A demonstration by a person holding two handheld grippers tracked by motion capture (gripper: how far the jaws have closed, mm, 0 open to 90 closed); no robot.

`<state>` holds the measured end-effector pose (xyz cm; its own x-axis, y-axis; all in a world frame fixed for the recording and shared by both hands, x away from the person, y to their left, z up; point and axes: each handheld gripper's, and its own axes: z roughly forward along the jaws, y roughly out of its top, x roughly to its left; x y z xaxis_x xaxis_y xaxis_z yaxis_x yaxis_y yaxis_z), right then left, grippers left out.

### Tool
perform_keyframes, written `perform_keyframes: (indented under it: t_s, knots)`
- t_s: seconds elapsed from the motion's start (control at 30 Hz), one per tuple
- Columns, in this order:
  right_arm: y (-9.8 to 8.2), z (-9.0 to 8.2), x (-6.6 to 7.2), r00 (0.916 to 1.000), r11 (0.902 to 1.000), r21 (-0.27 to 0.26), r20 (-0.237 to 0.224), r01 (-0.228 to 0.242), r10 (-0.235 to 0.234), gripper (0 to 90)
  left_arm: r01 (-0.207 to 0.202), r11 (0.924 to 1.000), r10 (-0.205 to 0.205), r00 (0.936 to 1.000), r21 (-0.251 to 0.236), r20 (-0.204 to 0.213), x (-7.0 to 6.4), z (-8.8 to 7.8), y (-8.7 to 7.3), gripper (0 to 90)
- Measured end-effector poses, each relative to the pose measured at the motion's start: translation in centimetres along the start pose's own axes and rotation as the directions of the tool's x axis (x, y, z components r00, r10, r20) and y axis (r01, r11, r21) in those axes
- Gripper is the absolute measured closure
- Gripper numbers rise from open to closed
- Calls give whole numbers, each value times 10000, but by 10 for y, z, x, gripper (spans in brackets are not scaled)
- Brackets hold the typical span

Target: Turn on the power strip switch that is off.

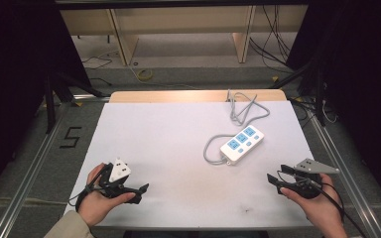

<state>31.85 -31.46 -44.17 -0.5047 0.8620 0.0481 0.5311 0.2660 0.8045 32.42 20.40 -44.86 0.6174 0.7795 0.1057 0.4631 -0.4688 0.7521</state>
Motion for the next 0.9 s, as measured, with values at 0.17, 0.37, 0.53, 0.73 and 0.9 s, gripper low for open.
perform_keyframes:
  t_s: [0.17, 0.37, 0.53, 0.73, 0.9]
  knots:
    - [2, 0, 0, 9999, 9999, 107, 101, 82, -83, 453, 133, 9997, -135, 9999, 191, 88, 0, 0, -1, 48]
    - [5, 2, 0, 9997, 9992, 347, 119, 222, -226, 585, 126, 9998, -127, 9999, 162, 108, 0, 1, 0, 54]
    - [10, 3, -2, 9988, 9982, 503, 359, 318, -337, 767, 205, 9998, -206, 9997, 59, 95, -1, 2, 0, 61]
    - [16, 5, -4, 9968, 9975, 573, 667, 407, -445, 900, 163, 9998, -164, 9998, 139, 75, 0, 1, 0, 67]
    - [19, 9, -5, 9956, 9957, 744, 711, 550, -603, 900, 207, 9997, -208, 9997, 125, 86, 0, 2, 0, 70]
